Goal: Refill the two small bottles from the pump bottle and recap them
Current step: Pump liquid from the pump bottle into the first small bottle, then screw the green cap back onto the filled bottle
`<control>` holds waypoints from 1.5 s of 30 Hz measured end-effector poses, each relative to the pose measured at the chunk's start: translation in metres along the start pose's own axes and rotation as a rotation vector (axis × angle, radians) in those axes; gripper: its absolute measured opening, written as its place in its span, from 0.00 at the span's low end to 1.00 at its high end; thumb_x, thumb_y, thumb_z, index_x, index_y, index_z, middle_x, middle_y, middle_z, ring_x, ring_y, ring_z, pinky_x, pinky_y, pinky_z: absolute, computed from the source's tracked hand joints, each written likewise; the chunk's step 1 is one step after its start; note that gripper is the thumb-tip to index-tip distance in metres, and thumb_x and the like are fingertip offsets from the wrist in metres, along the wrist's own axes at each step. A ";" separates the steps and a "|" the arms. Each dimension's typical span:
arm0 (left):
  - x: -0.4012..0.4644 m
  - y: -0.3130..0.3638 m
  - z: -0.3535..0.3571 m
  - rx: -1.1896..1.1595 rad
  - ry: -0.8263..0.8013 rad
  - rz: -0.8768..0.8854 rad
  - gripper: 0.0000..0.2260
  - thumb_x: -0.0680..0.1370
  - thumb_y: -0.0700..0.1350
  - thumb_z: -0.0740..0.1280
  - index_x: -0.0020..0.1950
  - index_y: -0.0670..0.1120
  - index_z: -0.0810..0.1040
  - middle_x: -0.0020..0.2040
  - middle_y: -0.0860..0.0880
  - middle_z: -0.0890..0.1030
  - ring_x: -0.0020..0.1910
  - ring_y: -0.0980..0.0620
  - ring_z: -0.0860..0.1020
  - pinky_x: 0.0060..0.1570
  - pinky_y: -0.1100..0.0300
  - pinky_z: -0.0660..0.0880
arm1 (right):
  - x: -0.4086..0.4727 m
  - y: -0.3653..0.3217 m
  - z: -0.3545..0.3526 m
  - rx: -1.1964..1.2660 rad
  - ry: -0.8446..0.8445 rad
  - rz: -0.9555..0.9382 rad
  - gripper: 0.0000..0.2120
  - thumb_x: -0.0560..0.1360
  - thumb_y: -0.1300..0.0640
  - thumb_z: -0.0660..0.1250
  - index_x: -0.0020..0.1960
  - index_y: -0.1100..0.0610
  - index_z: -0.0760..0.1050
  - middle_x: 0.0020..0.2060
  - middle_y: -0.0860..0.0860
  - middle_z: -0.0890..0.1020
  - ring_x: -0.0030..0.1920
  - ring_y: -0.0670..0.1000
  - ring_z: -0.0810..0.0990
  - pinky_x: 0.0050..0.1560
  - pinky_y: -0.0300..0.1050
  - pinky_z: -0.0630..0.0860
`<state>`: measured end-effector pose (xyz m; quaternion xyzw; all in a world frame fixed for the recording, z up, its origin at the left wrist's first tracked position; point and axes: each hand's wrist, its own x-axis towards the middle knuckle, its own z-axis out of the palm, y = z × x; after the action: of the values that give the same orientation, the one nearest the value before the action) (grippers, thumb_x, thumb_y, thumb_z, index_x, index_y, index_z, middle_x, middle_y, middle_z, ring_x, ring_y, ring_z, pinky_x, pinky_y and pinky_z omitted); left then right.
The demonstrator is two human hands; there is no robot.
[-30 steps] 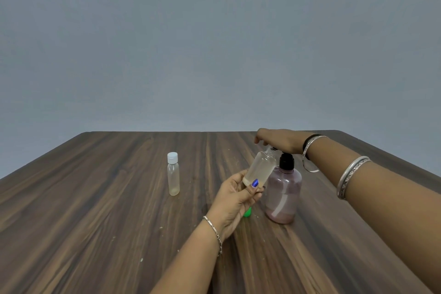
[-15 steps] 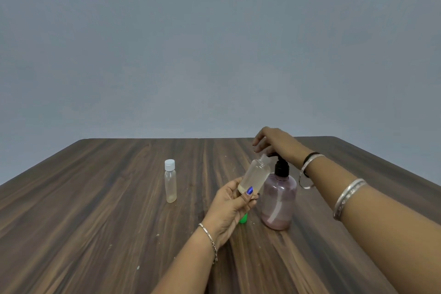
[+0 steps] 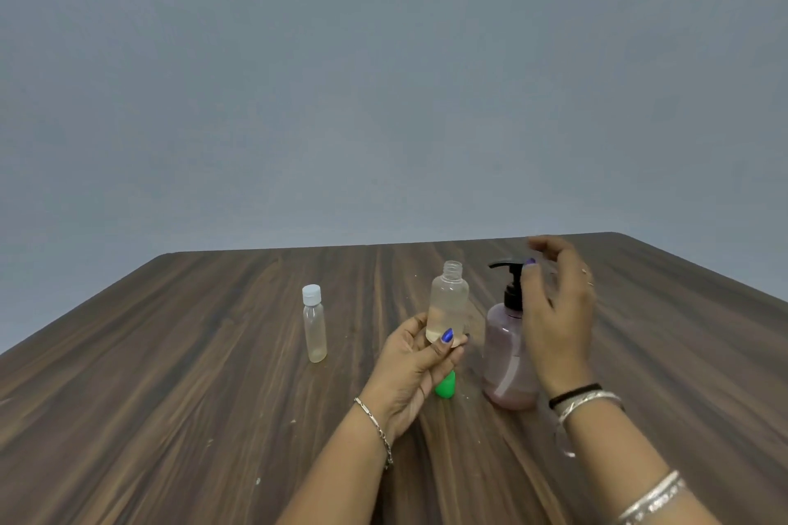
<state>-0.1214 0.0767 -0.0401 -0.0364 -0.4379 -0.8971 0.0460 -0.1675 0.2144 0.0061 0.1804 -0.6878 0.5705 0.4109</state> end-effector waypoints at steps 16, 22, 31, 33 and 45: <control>0.006 0.025 -0.030 0.218 0.147 0.207 0.13 0.75 0.29 0.62 0.57 0.41 0.70 0.53 0.42 0.79 0.42 0.52 0.83 0.45 0.62 0.80 | -0.055 0.001 0.031 -0.672 -1.079 -0.095 0.15 0.78 0.60 0.59 0.64 0.57 0.69 0.59 0.55 0.75 0.59 0.57 0.76 0.58 0.48 0.74; 0.008 0.023 -0.037 0.221 0.171 0.202 0.23 0.76 0.30 0.60 0.68 0.46 0.65 0.57 0.43 0.78 0.50 0.48 0.81 0.48 0.61 0.80 | -0.060 0.013 0.042 -0.720 -1.119 -0.170 0.13 0.78 0.64 0.58 0.61 0.58 0.71 0.57 0.56 0.75 0.57 0.58 0.76 0.56 0.49 0.75; 0.006 0.025 -0.040 0.473 0.217 0.244 0.18 0.74 0.33 0.67 0.57 0.51 0.72 0.45 0.46 0.81 0.46 0.51 0.78 0.53 0.53 0.75 | -0.043 0.003 0.043 -0.087 -0.719 0.082 0.19 0.75 0.68 0.63 0.61 0.52 0.75 0.58 0.50 0.76 0.57 0.45 0.72 0.57 0.34 0.68; 0.005 0.029 -0.043 0.569 0.223 0.276 0.19 0.73 0.34 0.68 0.59 0.50 0.71 0.44 0.47 0.81 0.42 0.56 0.79 0.46 0.63 0.75 | -0.034 -0.004 0.046 0.068 -0.624 0.142 0.18 0.75 0.69 0.62 0.56 0.48 0.76 0.56 0.50 0.75 0.54 0.44 0.73 0.54 0.29 0.69; -0.009 0.026 -0.056 1.010 0.251 0.198 0.23 0.58 0.54 0.74 0.50 0.55 0.72 0.42 0.48 0.84 0.43 0.51 0.82 0.47 0.53 0.77 | -0.038 -0.015 0.075 0.516 -0.423 0.289 0.17 0.72 0.73 0.66 0.44 0.51 0.73 0.42 0.47 0.80 0.42 0.39 0.79 0.44 0.31 0.76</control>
<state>-0.1104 0.0172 -0.0550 0.0567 -0.8011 -0.5632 0.1944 -0.1610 0.1313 -0.0140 0.2931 -0.6092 0.7277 0.1155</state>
